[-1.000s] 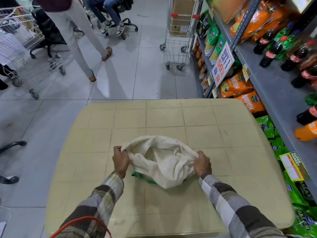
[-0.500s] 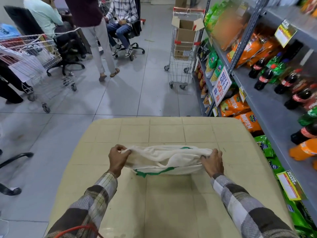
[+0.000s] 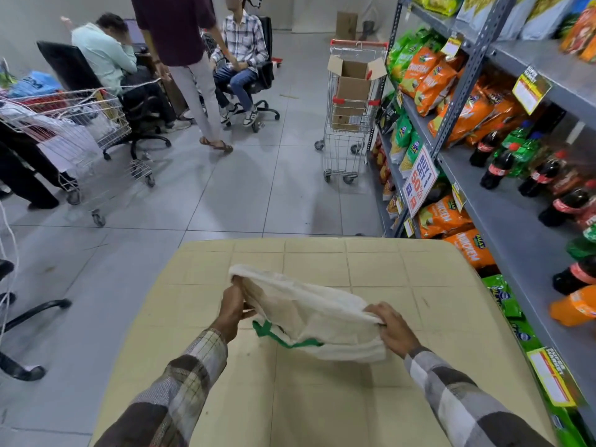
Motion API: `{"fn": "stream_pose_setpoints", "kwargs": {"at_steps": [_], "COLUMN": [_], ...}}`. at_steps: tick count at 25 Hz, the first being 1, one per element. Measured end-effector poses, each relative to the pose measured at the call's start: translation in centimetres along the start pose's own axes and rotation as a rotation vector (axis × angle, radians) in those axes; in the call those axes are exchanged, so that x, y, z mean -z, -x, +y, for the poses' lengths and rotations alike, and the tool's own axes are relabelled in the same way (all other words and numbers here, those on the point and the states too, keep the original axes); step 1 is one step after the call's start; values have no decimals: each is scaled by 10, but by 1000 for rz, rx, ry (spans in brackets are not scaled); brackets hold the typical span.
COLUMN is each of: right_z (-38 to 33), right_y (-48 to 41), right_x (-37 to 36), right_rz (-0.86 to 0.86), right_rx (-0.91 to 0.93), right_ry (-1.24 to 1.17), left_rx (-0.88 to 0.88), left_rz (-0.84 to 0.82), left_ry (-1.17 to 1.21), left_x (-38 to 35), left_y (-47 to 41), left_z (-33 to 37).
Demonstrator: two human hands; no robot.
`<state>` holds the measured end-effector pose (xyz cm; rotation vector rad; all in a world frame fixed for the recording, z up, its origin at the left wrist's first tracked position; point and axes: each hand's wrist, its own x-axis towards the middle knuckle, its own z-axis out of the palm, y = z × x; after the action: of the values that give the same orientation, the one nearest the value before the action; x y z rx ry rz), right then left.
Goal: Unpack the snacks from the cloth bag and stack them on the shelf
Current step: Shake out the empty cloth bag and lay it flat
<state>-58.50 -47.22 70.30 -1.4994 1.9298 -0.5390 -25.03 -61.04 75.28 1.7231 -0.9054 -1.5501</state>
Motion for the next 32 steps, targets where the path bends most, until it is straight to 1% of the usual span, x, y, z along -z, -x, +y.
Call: {"fn": "stream_pose_setpoints", "kwargs": {"at_steps": [1,2,4,5,6,8,10,11,12,13,15,16,18,20,21,22,23,24,25,26,27,28,29,30,32], "right_z": [2,3,4,5,7,11,10,9,8,6,6,9,18,25,25,21,14,5,-8,-23,-38,-53,-67,-82,-111], "right_y": [1,3,3,2,0,-1,0,0,3,6,14,20,31,33,29,19,7,-8,-21,-34,-47,-59,-72,-83,-102], "right_x": [-5,-8,-12,-13,-12,-9,-5,-3,-3,-4,-12,-15,-19,-19,-17,-13,-7,1,9,19,29,42,57,75,116], "right_rz": [-60,-79,-71,-59,-37,53,183,247,298,339,410,423,368,247,211,216,242,266,284,301,336,397,471,541,662], "right_rx": [-8,-36,-91,-102,-105,-109,-117,-124,-124,-117,-125,-170,-320,-422,-448,-467,-483,-508,-532,-545,-537,-513,-475,-428,-292], "right_ry": [2,-21,-77,-91,-97,-122,-177,-196,-196,-170,-28,61,205,267,216,101,-50,-222,-409,-586,-706,-739,-694,-604,-406], "left_rx": [48,59,31,12,-14,-114,-285,-376,-457,-518,-611,-643,-611,-507,-457,-419,-398,-414,-441,-469,-487,-524,-568,-653,-825], "left_rz": [-74,-146,-249,-259,-239,-123,53,99,90,48,-43,-58,-54,-63,-79,-95,-104,-95,-63,-33,-13,-3,11,29,78], "left_ry": [13,-10,-80,-129,-184,-339,-494,-525,-539,-550,-603,-642,-756,-920,-1024,-1130,-1224,-1283,-1295,-1223,-1081,-918,-771,-667,-560], "left_x": [-4,-5,-3,-1,1,5,10,13,18,23,34,40,53,60,60,58,54,48,41,36,31,27,22,19,13], "left_y": [1,1,-1,-1,-1,-5,-8,-8,-8,-7,-5,-5,-6,-6,-5,-5,-5,-8,-8,-10,-10,-10,-8,-5,-3], "left_z": [-3,-8,-18,-22,-24,-24,-25,-26,-27,-28,-37,-44,-60,-68,-70,-69,-64,-57,-45,-31,-13,7,31,56,111]}}
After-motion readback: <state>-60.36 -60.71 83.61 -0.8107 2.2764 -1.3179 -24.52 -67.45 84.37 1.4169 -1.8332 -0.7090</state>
